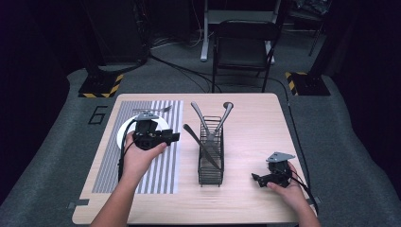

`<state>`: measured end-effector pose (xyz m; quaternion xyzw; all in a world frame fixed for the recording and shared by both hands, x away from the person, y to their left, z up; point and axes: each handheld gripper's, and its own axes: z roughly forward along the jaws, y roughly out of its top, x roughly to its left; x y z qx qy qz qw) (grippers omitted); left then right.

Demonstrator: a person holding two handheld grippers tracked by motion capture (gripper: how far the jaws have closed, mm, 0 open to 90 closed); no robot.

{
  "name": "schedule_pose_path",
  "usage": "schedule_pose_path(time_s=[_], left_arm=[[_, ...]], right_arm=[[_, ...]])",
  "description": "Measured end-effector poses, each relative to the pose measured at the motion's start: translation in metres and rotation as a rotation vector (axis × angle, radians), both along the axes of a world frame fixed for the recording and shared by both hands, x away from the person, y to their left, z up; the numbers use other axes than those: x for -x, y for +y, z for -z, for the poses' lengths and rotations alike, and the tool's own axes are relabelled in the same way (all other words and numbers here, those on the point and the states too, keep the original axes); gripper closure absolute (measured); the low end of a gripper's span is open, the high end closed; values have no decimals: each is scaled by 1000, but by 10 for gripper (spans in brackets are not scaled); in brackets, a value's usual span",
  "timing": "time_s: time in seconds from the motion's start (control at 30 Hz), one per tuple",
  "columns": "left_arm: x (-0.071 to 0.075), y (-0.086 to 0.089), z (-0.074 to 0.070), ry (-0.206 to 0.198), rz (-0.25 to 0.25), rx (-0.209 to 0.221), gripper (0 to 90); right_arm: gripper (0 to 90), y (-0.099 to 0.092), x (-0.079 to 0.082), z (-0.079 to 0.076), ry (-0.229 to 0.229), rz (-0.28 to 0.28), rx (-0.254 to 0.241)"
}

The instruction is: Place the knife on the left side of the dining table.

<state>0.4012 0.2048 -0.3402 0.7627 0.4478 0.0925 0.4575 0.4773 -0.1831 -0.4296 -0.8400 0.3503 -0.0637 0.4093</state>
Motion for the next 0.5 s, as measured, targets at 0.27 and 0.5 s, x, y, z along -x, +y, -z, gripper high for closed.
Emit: schedule_pose_path(time_s=[0.27,0.5], left_arm=[[-10,-11,-4,-5,4,6,610],[-19,-22,-1,8,9,16,608]], right_arm=[[0,0,0,0,0,0,0],[0,0,0,0,0,0,0]])
